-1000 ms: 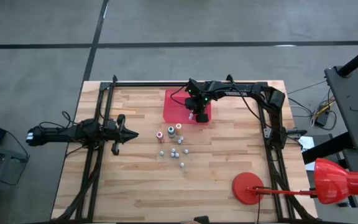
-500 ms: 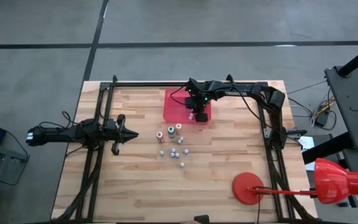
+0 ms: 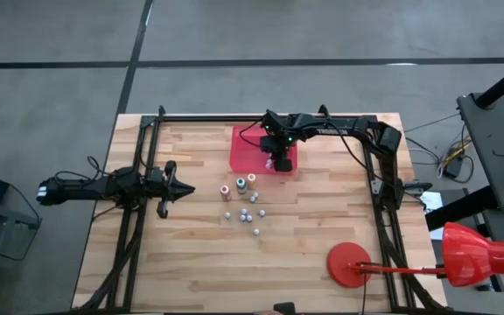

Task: Pick & Place food coloring
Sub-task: Put the small purple food coloring bottle into the pink bin, then put the small red food coloring bottle into the pink bin

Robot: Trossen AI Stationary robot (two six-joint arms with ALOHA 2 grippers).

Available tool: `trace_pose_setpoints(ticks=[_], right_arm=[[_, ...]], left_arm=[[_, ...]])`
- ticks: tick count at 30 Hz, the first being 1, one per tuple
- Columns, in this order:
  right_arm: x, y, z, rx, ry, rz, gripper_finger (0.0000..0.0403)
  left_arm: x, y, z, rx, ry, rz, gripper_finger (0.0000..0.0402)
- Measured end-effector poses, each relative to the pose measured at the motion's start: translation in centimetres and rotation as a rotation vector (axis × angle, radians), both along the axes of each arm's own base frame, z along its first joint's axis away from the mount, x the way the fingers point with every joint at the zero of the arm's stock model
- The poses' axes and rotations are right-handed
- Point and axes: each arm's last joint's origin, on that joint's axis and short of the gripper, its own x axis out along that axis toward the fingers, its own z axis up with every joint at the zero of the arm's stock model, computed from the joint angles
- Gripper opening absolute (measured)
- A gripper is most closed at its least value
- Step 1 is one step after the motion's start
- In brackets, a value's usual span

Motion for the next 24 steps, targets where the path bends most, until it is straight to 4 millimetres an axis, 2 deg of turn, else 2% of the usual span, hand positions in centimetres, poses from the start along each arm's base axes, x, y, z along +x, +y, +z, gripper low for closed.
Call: trace_pose_setpoints(ticks=[8, 24], right_arm=[[-0.1, 0.0, 0.2, -0.001, -0.001, 0.0, 0.0139], [-1.3, 0.2, 3.4, -0.019, -0.038, -0.013, 0.0148]], left_arm=[[0.0, 0.0, 0.0, 0.0, 0.0, 0.0, 0.0], [0.0, 0.0, 0.0, 0.0, 0.0, 0.0, 0.0]])
